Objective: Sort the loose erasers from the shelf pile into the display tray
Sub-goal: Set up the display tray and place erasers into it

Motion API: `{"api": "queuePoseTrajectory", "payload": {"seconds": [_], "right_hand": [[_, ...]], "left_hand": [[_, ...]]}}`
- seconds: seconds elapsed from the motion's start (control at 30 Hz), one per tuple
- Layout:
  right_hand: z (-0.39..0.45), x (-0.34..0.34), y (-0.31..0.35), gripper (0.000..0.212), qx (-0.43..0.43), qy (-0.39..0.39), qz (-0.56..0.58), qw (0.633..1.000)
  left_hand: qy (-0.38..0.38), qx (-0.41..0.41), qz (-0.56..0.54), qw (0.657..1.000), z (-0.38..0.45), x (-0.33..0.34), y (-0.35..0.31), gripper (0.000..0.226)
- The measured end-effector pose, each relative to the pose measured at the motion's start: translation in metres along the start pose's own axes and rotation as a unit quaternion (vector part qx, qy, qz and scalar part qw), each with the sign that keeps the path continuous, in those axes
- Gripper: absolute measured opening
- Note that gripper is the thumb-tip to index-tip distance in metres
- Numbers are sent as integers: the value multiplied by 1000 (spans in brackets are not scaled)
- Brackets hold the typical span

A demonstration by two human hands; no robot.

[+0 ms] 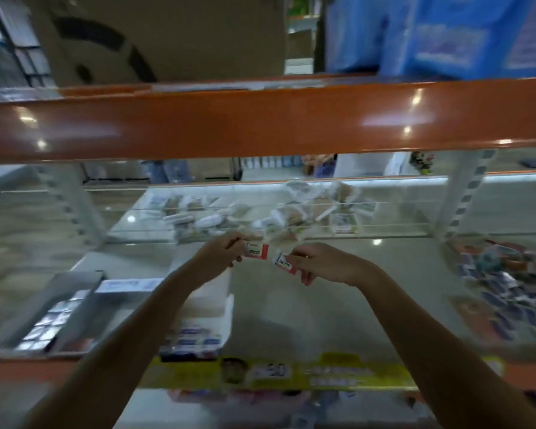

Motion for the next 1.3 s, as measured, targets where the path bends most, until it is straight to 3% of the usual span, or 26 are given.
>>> {"api": "queuePoseTrajectory", "payload": {"seconds": [0.1,0.2,0.3,0.47,0.57,0.87,1.3], "right_hand": [[39,34,34,31,-21,13,-2,1000],[74,67,67,37,-37,19,-22,999],[107,100,96,32,-54,43,-40,997],[158,153,136,25,-89,76,-92,989],[184,186,154,22,-109,86,-136,981],[242,261,194,32,-99,137,-230,958],[277,316,194,22,-82,83,-231,966]], "left_hand": [[-17,-2,12,1000,-15,-54,30,29],[-24,-14,16,999,-23,-101,66,8],[-32,-21,35,999,-32,-144,102,20],[-57,-23,13,998,-48,-207,151,12],[-67,-22,8,997,-57,-235,175,25],[-104,-72,-34,991,-79,-292,246,17],[-125,-89,-59,986,-84,-310,273,17]]}}
Point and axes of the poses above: each hand's wrist, its own z-axis towards the middle knuckle, its own x-axis out of the palm, y = z × x, the point moved 6 cm from there along z, towards the middle knuckle, and after that the axes turned 8 degrees about -x, right-handed, at the moved point
